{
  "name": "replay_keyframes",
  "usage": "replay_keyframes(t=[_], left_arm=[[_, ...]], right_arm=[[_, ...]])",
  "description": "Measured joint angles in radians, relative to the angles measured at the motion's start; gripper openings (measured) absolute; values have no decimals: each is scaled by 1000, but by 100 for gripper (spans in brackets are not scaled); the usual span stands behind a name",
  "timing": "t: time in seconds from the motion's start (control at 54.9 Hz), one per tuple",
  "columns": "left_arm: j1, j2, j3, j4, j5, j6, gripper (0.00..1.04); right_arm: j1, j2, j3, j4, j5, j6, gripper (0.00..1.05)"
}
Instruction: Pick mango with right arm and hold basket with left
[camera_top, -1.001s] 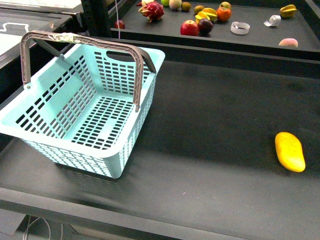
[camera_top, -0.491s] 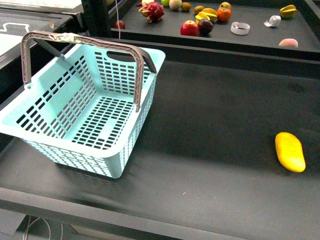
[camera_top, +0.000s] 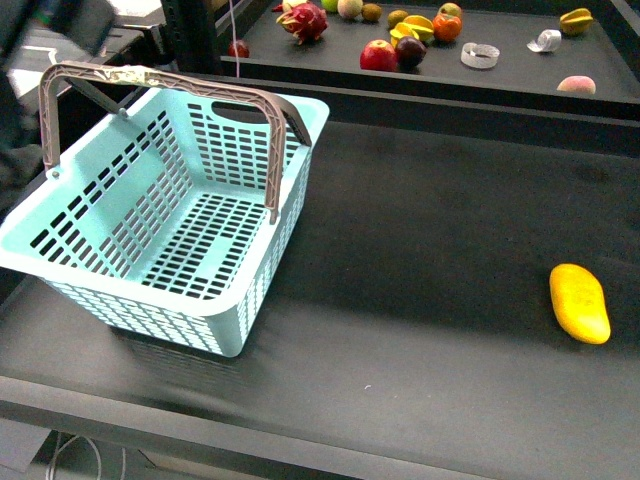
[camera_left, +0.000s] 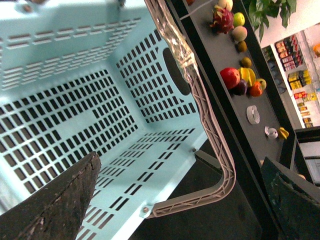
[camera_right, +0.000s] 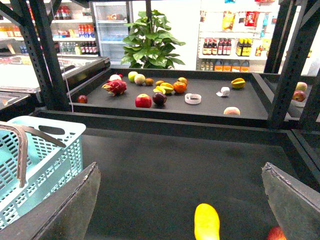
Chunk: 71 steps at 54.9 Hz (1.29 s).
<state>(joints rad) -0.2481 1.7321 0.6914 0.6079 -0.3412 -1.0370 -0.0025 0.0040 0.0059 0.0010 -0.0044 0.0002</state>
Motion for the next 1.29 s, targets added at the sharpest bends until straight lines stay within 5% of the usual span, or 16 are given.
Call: replay_keyframes(t=[0.364, 0.855, 1.092, 1.292], left_arm=[[-16, 349, 363, -58, 117, -98, 97], [6, 546, 683, -183, 142, -99, 96], [12, 554, 691, -188, 140, -98, 42], [13, 554, 681, -188, 143, -171, 10]], right_arm=[[0, 0, 0, 0, 0, 0, 96], [0, 0, 0, 0, 0, 0, 96], [0, 0, 0, 0, 0, 0, 96], [0, 0, 0, 0, 0, 0, 96]])
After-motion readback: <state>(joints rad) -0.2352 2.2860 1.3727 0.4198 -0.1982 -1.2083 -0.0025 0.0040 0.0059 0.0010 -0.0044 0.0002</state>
